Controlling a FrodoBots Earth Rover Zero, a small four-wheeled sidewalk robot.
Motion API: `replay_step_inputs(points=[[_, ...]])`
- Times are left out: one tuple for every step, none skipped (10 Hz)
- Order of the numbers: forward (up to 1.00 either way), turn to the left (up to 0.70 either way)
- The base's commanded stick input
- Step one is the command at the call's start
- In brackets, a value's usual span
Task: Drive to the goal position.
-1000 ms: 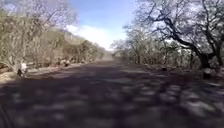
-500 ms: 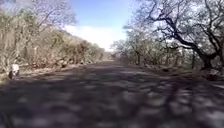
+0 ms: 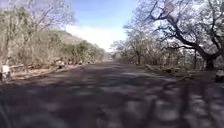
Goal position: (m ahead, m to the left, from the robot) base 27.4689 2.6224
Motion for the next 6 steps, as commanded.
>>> replay_step_inputs(points=[[0.70,0.00],[0.70,0.00],[0.70,0.00],[0.70,0.00],[0.70,0.00],[0.70,0.00]])
